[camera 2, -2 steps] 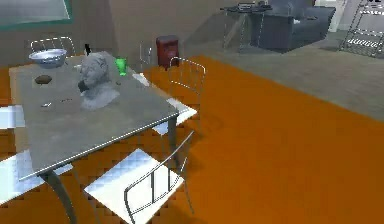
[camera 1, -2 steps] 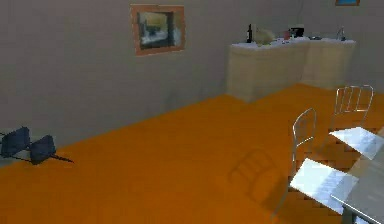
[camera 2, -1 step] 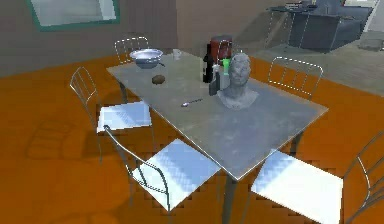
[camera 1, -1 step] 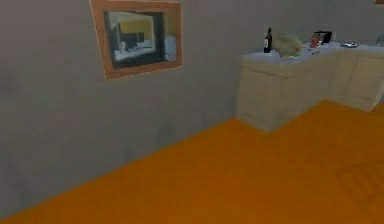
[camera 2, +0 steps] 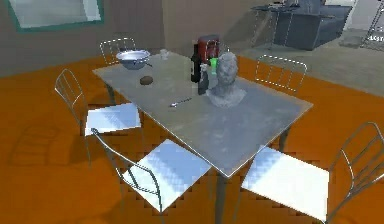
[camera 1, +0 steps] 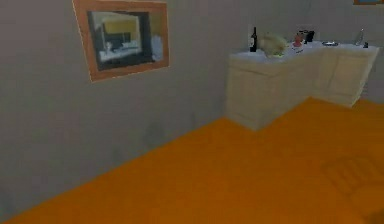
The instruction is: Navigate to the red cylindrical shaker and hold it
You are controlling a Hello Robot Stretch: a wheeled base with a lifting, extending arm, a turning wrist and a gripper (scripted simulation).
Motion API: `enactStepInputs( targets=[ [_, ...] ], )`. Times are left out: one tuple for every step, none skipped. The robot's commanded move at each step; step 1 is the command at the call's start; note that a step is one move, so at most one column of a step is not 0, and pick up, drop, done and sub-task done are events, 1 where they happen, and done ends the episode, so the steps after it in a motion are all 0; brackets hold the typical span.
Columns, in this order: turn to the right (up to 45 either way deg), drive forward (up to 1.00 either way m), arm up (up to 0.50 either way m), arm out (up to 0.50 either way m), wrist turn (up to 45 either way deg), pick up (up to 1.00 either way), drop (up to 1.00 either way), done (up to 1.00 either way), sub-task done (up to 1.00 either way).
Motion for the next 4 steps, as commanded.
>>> enactStepInputs(
  targets=[
    [0.0, 0.5, 0.0, 0.0, 0.0, 0.0, 0.0, 0.0, 0.0],
    [45.0, 0.0, 0.0, 0.0, 0.0, 0.0, 0.0, 0.0, 0.0],
    [0.0, 1.0, 0.0, 0.0, 0.0, 0.0, 0.0, 0.0, 0.0],
    [0.0, 1.0, 0.0, 0.0, 0.0, 0.0, 0.0, 0.0, 0.0]
  ],
)
